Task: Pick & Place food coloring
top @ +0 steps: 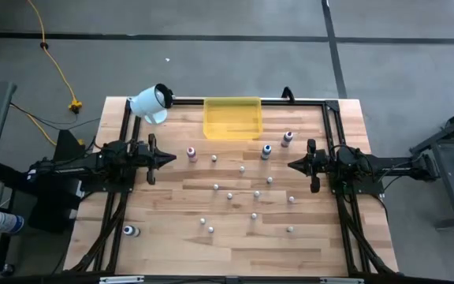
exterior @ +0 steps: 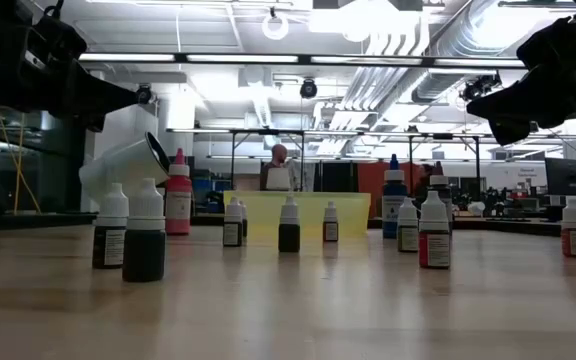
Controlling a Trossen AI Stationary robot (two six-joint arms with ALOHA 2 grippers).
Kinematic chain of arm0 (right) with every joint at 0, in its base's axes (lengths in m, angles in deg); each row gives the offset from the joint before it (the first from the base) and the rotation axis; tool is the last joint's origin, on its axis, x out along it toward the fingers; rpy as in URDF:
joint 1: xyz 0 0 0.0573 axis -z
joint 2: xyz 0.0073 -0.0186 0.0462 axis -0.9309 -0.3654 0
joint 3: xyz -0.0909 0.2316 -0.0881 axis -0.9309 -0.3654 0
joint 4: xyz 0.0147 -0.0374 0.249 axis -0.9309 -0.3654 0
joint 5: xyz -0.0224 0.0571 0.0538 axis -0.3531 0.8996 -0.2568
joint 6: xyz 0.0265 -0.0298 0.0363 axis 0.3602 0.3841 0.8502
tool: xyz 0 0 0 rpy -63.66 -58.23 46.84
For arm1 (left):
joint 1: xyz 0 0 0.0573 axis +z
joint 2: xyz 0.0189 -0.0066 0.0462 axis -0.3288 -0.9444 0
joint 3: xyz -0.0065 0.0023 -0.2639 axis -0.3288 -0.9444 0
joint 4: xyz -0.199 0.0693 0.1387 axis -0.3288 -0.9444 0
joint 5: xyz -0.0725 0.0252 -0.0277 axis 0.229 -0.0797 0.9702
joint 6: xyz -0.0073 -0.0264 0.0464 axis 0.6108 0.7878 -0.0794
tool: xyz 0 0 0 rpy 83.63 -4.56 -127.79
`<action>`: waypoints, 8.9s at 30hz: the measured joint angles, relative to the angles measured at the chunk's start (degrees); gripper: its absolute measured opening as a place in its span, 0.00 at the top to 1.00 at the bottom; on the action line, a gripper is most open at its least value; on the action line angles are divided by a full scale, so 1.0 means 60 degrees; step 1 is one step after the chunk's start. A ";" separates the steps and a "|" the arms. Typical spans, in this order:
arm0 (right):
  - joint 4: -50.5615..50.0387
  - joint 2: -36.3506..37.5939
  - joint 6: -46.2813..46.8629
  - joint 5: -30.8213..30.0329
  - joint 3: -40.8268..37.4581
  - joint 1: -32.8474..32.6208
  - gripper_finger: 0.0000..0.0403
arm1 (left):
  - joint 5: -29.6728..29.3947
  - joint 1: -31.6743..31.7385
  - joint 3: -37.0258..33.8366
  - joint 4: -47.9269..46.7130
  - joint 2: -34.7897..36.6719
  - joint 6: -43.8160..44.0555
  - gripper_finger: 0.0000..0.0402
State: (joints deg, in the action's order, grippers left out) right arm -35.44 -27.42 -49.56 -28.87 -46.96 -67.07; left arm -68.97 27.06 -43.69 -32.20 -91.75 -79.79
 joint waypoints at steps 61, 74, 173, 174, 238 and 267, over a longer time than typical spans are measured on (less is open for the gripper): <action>0.0000 -0.0001 -0.0002 0.0000 0.0000 0.0003 1.00 | 0.0000 -0.0003 0.0000 0.0000 0.0001 0.0000 1.00; 0.0000 0.0003 -0.0001 0.0000 -0.0001 0.0003 1.00 | 0.0000 -0.0002 0.0000 0.0000 0.0000 0.0000 1.00; -0.0003 -0.0001 -0.0002 0.0000 0.0000 -0.0001 1.00 | 0.2690 -0.3563 1.3016 -1.5103 -0.8296 -0.3693 0.60; 0.0000 -0.0001 -0.0002 0.0000 0.0000 -0.0001 1.00 | 0.2529 -0.3919 1.3016 -1.5103 -0.8464 -0.3880 0.60; 0.0000 -0.0001 0.0002 0.0000 -0.0001 0.0003 1.00 | -0.0950 -1.2823 0.9136 -1.0666 -1.1092 0.2335 0.60; 0.0000 0.0000 -0.0002 0.0000 0.0002 0.0002 1.00 | -0.0965 -1.2801 0.8378 -0.9688 -1.1103 0.5448 0.60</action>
State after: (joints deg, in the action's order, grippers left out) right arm -35.44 -27.42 -49.57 -28.87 -46.94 -67.05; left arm -74.76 -49.75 6.58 -90.33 -158.37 -47.11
